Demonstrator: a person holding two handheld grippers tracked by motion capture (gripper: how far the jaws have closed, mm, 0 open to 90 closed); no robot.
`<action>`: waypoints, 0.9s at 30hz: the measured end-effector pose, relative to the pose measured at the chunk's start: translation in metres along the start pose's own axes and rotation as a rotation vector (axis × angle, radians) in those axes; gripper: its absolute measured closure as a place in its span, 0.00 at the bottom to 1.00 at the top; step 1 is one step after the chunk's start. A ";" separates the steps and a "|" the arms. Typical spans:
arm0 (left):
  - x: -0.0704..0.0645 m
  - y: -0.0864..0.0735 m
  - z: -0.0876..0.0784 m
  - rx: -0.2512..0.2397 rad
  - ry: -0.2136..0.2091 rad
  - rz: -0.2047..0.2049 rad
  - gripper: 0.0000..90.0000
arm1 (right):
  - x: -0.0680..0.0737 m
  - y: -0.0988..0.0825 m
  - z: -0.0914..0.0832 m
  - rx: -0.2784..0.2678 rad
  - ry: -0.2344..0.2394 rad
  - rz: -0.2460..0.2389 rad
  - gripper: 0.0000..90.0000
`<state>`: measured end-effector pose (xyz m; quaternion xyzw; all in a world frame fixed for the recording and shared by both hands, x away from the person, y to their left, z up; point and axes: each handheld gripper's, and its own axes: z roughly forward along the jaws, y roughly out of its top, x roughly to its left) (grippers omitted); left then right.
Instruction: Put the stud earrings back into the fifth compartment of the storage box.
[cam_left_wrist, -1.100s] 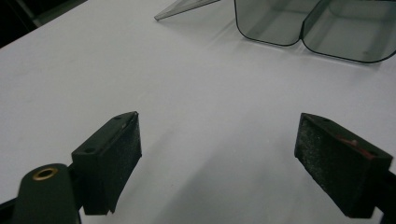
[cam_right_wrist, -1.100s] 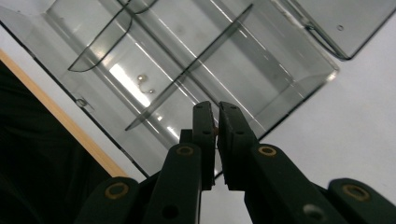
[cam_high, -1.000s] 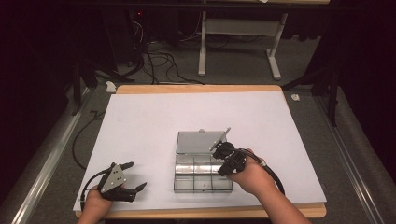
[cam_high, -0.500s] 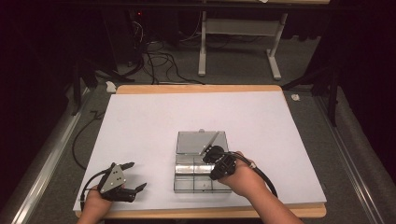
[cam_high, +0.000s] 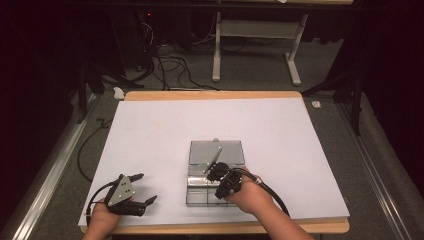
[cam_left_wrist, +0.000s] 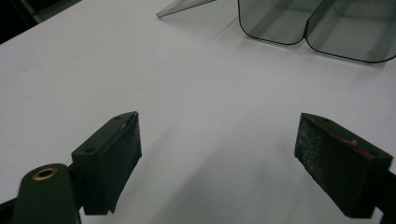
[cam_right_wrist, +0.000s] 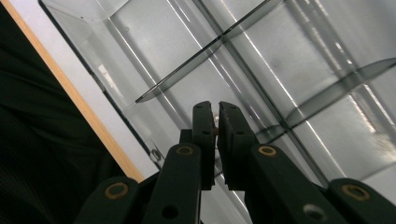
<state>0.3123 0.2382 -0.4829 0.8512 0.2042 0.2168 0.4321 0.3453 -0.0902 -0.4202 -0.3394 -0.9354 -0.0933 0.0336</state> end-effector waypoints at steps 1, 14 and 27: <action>0.000 0.000 0.000 -0.001 -0.003 0.002 0.17 | 0.000 0.000 0.002 0.003 0.007 0.006 0.96; 0.000 0.000 0.000 -0.003 -0.002 0.001 0.17 | 0.000 0.002 0.012 0.005 0.017 0.006 0.90; 0.000 0.000 0.000 -0.002 0.000 -0.004 0.17 | -0.016 -0.013 -0.018 -0.059 -0.020 0.059 0.86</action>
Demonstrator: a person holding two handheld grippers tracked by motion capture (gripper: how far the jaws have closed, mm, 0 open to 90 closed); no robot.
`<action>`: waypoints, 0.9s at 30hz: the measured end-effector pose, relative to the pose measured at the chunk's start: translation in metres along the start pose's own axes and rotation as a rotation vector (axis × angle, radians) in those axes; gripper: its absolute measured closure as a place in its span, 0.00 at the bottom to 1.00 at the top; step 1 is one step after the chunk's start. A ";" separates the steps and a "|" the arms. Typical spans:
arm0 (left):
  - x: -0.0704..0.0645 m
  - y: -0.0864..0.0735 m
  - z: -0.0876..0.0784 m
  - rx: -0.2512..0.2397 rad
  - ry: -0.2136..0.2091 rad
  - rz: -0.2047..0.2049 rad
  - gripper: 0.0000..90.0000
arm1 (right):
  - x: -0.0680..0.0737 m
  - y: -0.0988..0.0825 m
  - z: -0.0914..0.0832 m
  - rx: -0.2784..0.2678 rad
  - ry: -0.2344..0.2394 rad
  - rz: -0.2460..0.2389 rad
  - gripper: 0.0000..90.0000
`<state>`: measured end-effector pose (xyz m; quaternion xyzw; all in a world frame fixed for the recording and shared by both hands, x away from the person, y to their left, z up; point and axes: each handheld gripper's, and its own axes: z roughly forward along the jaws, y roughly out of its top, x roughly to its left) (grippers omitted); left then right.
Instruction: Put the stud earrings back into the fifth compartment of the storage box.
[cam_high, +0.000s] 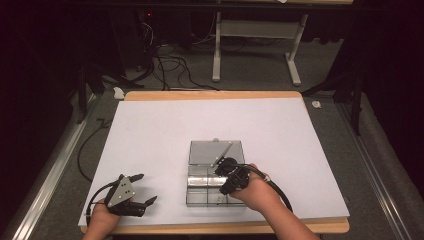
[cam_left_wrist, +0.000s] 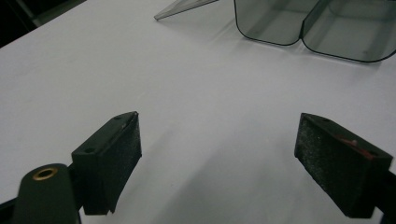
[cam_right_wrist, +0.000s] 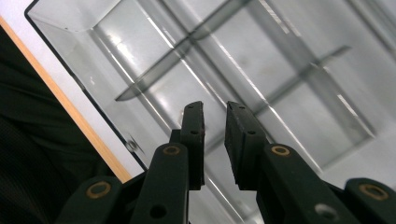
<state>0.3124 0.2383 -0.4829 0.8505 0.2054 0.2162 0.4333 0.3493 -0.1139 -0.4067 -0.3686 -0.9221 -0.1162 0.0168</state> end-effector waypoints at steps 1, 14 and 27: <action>0.000 0.000 0.000 0.004 0.004 -0.006 0.17 | -0.001 -0.001 -0.002 0.001 -0.004 0.010 0.86; 0.000 0.000 0.001 0.009 0.005 -0.005 0.17 | -0.037 -0.039 -0.028 -0.070 -0.067 0.148 0.78; 0.000 0.000 0.001 0.008 0.008 -0.001 0.17 | -0.072 -0.082 -0.036 -0.123 -0.119 0.251 0.69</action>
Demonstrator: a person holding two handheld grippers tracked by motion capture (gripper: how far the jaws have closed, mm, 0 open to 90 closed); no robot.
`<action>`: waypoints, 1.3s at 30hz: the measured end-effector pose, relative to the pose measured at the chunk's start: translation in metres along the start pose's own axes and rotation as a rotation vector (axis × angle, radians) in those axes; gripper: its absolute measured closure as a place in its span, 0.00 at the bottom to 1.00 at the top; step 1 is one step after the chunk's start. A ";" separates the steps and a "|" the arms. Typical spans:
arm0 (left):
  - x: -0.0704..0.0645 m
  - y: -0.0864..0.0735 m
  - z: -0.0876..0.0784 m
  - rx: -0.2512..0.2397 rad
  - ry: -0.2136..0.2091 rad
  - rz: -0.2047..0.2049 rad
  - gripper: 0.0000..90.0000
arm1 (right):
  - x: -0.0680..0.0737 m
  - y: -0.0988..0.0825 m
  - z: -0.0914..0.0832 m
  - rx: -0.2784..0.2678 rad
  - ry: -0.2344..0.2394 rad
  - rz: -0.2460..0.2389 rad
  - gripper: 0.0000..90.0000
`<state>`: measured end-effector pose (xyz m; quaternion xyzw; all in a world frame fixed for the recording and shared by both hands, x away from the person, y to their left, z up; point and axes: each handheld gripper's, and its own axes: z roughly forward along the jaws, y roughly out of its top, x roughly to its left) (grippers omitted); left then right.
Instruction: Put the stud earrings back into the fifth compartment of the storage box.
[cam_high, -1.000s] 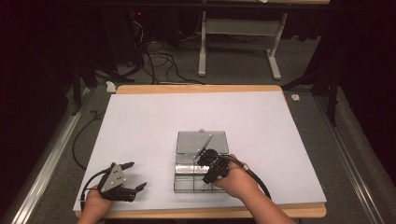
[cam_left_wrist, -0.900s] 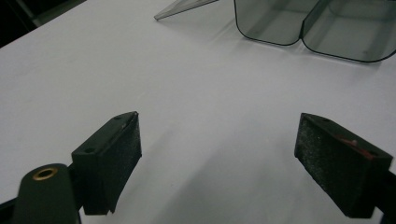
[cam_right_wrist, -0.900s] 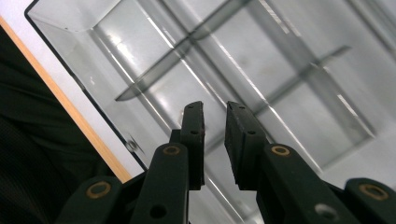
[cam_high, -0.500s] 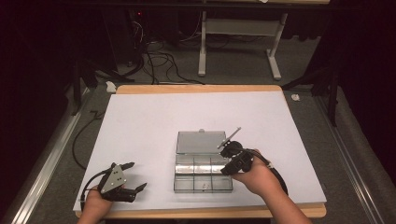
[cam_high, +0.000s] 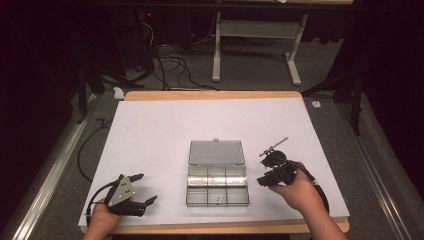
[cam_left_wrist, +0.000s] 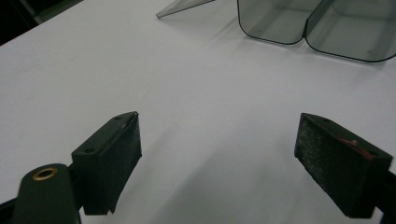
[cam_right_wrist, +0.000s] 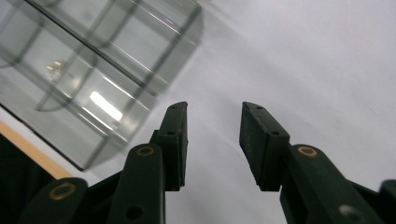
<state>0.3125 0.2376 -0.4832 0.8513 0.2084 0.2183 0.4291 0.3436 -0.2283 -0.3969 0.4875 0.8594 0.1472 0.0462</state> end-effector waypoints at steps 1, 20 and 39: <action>0.000 0.000 0.000 -0.003 -0.001 0.005 0.17 | -0.003 -0.003 0.000 0.003 -0.008 0.014 0.68; -0.001 0.000 0.000 -0.005 0.000 0.008 0.17 | -0.023 -0.037 0.017 -0.254 -0.028 0.089 0.54; 0.001 0.001 0.002 0.024 -0.001 -0.007 0.17 | -0.007 -0.068 0.050 -0.540 -0.091 0.130 0.47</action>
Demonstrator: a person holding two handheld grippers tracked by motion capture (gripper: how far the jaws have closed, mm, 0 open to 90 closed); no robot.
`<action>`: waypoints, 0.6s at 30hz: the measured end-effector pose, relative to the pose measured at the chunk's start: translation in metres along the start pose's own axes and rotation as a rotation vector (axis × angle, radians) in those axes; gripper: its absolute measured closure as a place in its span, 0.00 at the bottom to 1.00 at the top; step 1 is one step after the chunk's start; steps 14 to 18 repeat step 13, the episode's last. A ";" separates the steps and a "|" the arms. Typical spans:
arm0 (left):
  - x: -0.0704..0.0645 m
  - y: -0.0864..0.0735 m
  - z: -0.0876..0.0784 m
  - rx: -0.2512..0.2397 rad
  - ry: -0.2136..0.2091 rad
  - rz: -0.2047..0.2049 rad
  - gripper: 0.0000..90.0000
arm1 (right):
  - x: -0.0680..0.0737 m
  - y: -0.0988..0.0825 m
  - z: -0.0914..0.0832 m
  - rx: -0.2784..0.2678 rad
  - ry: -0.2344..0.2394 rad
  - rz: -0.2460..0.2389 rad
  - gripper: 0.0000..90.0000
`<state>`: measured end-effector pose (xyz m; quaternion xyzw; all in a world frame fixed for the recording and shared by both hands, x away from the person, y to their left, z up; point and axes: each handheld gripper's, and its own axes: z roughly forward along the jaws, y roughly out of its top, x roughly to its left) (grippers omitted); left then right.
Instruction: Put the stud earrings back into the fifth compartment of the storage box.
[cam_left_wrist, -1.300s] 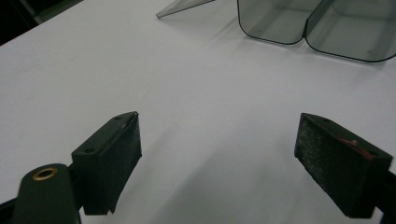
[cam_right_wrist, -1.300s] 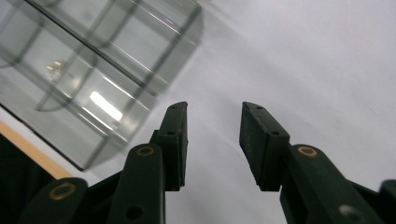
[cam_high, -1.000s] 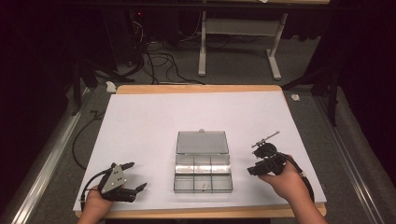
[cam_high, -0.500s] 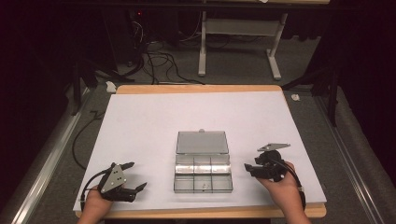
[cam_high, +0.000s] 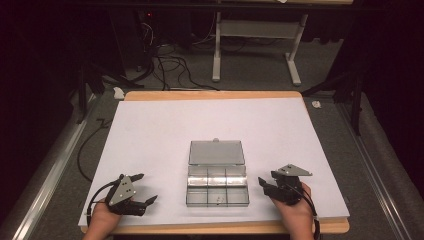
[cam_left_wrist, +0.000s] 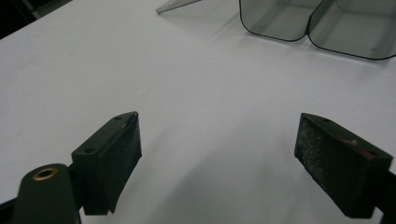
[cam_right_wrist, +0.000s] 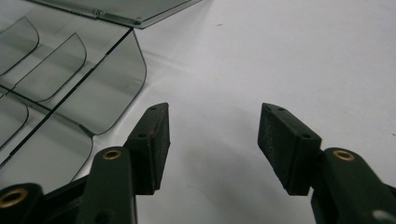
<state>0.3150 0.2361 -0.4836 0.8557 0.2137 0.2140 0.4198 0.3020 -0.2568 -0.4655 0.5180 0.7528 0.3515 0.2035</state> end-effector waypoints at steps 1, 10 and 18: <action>0.000 0.000 0.000 0.002 0.000 0.004 0.17 | -0.001 0.000 0.000 -0.006 0.003 0.003 0.47; -0.001 0.000 0.000 0.005 0.003 0.010 0.17 | -0.017 -0.006 -0.005 -0.017 -0.012 0.061 0.46; -0.001 0.000 0.000 0.001 0.002 0.012 0.17 | -0.018 -0.004 -0.006 -0.026 -0.031 0.055 0.44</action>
